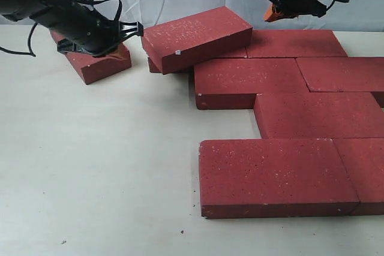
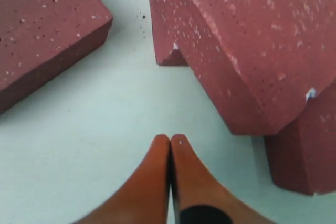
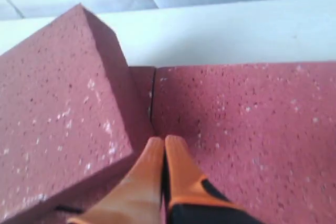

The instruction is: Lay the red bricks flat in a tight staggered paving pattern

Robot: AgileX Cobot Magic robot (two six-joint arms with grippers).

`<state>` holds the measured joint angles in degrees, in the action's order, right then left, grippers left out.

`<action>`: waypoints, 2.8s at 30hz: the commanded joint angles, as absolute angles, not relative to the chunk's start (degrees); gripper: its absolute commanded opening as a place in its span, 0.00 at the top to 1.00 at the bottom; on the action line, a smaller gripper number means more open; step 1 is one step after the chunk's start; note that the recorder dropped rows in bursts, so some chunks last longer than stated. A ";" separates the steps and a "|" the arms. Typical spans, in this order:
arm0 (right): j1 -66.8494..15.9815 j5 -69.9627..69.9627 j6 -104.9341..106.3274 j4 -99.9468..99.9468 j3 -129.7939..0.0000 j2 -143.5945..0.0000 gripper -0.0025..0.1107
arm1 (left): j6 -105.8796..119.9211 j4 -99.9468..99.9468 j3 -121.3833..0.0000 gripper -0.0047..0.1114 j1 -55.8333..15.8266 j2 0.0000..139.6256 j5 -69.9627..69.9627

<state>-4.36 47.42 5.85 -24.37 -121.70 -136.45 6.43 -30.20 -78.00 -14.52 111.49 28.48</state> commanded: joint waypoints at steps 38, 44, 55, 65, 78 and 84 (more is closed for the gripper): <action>-6.42 58.11 12.40 -40.36 -135.66 -144.41 0.98 | 7.86 -58.42 -87.22 0.96 -13.87 123.40 25.86; -6.42 64.16 12.40 -37.91 -135.66 -140.34 0.98 | 9.48 -57.70 -87.76 0.96 -12.00 121.11 30.55; -7.19 69.96 8.26 -35.49 -134.41 -134.18 0.98 | 7.46 -46.09 -87.33 0.96 -10.86 114.75 35.65; -10.99 69.01 7.92 -26.20 -119.90 -123.98 0.98 | 3.10 -36.47 -84.67 0.96 -10.86 109.50 39.40; -18.42 60.82 10.00 -22.13 -100.55 -113.38 0.98 | 3.10 -28.13 -66.77 0.96 -10.86 97.10 33.62; -21.37 55.03 10.68 -22.61 -91.74 -111.86 0.98 | 3.10 -27.31 -58.43 0.96 -10.09 92.66 29.04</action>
